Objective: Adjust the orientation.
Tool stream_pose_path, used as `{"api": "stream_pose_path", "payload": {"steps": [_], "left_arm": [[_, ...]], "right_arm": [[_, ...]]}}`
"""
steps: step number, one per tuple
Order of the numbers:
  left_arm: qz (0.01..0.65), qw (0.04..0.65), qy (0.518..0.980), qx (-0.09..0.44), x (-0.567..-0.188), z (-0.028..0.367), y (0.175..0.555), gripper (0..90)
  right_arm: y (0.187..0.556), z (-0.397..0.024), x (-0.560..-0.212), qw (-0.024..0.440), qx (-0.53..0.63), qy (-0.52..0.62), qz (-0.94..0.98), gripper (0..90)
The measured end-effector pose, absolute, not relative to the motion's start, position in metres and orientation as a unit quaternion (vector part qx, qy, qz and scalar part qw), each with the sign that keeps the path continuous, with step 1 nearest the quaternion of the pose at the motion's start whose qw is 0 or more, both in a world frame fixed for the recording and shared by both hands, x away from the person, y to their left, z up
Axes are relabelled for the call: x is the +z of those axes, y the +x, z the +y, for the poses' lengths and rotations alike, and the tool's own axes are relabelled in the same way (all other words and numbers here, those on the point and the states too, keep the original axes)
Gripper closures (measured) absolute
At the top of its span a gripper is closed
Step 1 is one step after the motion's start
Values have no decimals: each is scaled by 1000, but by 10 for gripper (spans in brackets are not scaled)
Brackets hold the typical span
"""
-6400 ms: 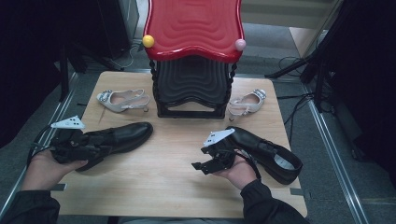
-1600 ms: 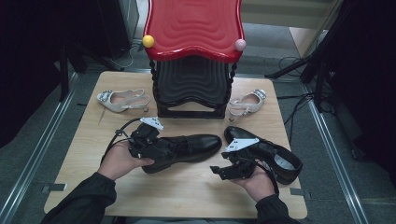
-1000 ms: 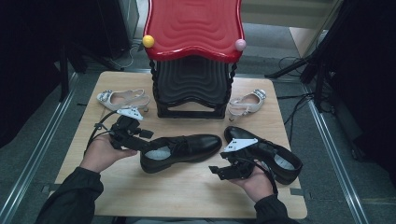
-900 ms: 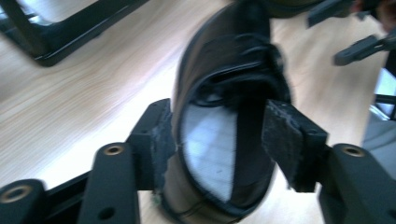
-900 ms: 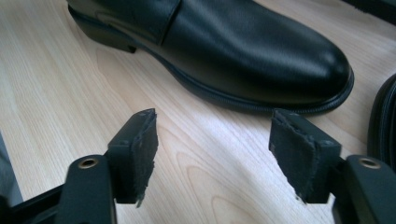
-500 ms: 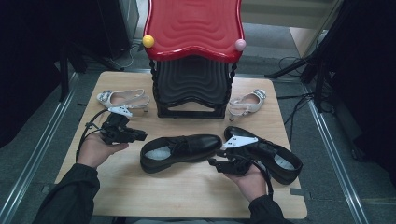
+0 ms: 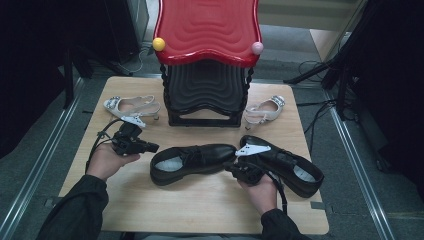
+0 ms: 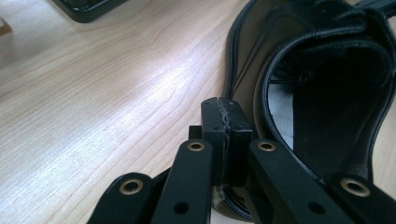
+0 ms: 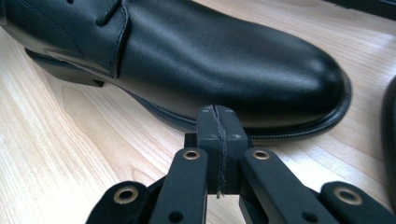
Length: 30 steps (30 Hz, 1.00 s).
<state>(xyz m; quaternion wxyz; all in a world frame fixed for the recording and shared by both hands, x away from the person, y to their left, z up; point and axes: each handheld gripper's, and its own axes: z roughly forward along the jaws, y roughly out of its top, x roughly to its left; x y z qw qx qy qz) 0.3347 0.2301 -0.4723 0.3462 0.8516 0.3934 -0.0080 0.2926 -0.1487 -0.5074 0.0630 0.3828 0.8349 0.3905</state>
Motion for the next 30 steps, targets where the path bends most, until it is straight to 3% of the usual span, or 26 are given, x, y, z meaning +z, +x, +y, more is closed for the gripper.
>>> {"api": "stream_pose_path", "payload": {"steps": [30], "left_arm": [[377, 342, 860, -32, -477, 215, 318, 899]], "right_arm": [[309, -127, -511, 33, 371, 399, 838, 900]]}}
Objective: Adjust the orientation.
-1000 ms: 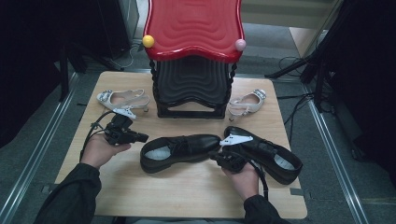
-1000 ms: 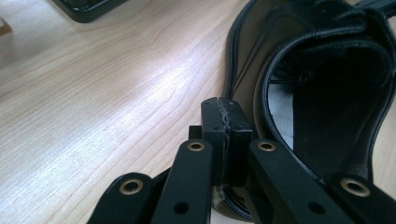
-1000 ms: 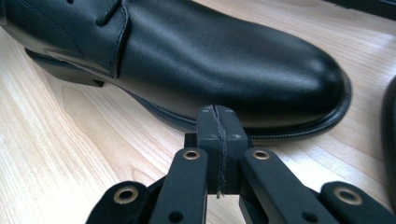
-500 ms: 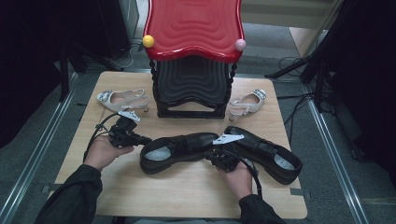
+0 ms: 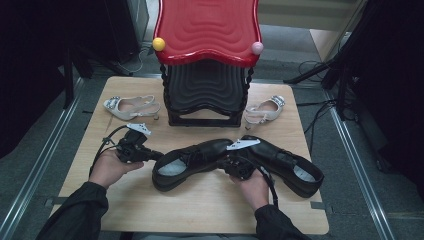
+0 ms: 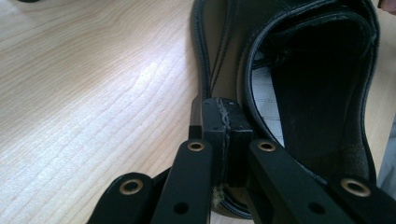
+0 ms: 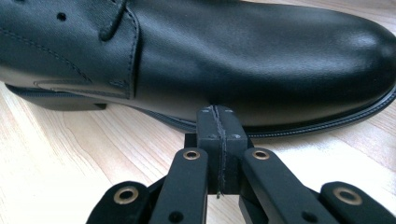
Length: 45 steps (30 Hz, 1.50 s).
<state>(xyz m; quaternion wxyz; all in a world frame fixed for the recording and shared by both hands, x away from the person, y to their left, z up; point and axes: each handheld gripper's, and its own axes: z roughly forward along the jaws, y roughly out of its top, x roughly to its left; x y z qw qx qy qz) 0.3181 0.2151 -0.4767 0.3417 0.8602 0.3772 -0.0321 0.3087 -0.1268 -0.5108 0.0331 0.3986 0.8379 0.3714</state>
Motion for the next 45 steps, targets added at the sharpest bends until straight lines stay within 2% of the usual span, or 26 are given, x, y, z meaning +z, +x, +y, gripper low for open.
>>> {"api": "stream_pose_path", "payload": {"steps": [29, 45], "left_arm": [[369, 339, 864, -55, -478, 194, 294, 896], [364, 348, 861, -79, -480, 185, 286, 892]], "right_arm": [[316, -108, -507, 10, 376, 384, 843, 900], [322, -105, -506, 13, 374, 388, 842, 900]]}}
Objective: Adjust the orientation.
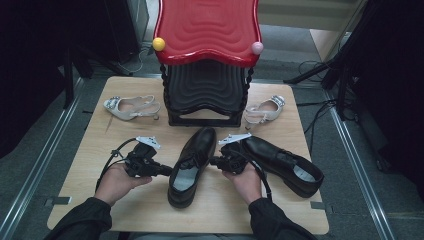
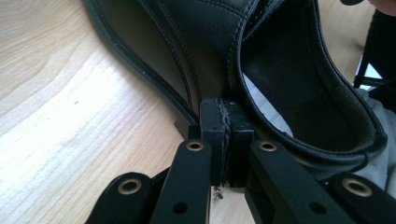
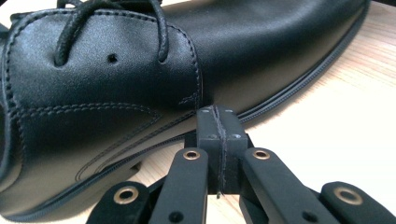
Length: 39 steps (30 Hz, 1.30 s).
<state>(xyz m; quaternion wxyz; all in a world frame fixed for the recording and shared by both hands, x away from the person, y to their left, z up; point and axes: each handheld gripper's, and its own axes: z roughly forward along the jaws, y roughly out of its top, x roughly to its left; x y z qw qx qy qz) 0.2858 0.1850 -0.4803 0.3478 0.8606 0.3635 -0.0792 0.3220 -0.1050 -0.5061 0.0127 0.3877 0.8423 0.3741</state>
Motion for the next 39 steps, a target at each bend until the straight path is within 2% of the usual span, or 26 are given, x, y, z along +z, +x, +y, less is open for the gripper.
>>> {"api": "stream_pose_path", "payload": {"steps": [16, 21, 23, 26, 31, 32, 39], "left_arm": [[356, 355, 859, -97, -483, 175, 276, 880], [353, 355, 860, -101, -485, 174, 276, 847], [354, 353, 861, -93, -485, 175, 276, 802], [359, 352, 860, -85, -485, 178, 278, 707], [368, 370, 850, -77, -482, 184, 280, 546], [370, 369, 849, -71, -482, 184, 280, 484], [374, 386, 841, -64, -480, 191, 286, 393]], "right_arm": [[328, -101, -506, 17, 371, 396, 840, 871], [329, -102, -506, 18, 374, 393, 840, 859], [330, -103, -505, 22, 372, 394, 840, 804], [332, -108, -504, 18, 376, 393, 839, 670], [334, -116, -501, 10, 387, 392, 835, 572], [332, -118, -499, 12, 389, 388, 835, 549], [328, -124, -497, 17, 399, 376, 836, 456]]}}
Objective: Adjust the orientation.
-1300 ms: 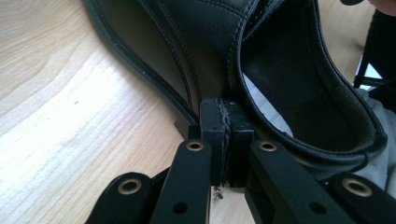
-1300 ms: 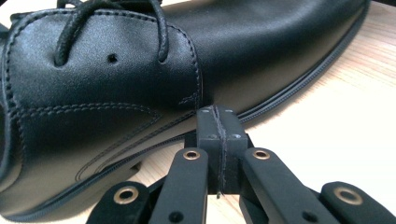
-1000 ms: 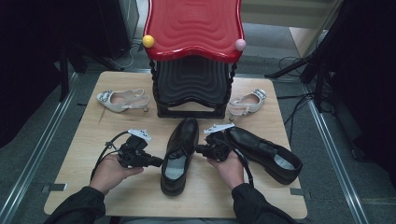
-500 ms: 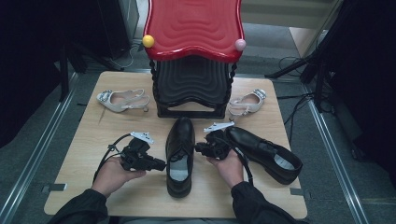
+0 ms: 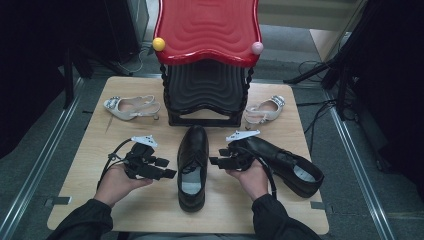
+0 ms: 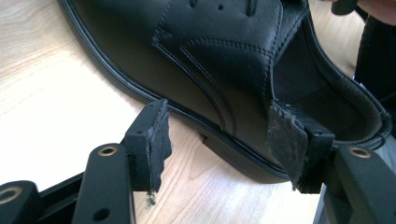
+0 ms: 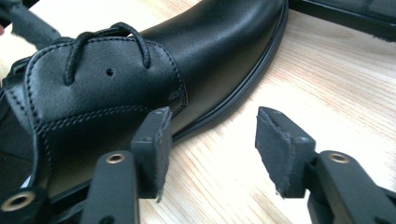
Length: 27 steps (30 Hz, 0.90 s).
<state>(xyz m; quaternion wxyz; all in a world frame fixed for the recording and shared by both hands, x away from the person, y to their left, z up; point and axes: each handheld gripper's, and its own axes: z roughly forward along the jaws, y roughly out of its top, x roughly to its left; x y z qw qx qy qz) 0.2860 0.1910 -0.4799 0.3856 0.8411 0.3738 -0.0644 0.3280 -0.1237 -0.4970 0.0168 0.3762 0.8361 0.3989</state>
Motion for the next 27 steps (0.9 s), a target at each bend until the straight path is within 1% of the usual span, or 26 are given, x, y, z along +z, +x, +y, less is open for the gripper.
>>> {"api": "stream_pose_path", "payload": {"steps": [3, 7, 14, 27], "left_arm": [[377, 389, 839, -57, -479, 194, 288, 370], [379, 393, 836, -54, -478, 197, 290, 350], [378, 387, 840, -49, -479, 200, 290, 331], [386, 391, 834, -53, -477, 207, 297, 330]], "right_arm": [[326, -126, -495, 18, 404, 374, 835, 428], [323, -130, -493, 7, 403, 376, 835, 434], [319, -135, -484, 11, 406, 368, 836, 423], [311, -160, -471, 14, 407, 368, 836, 409]]}}
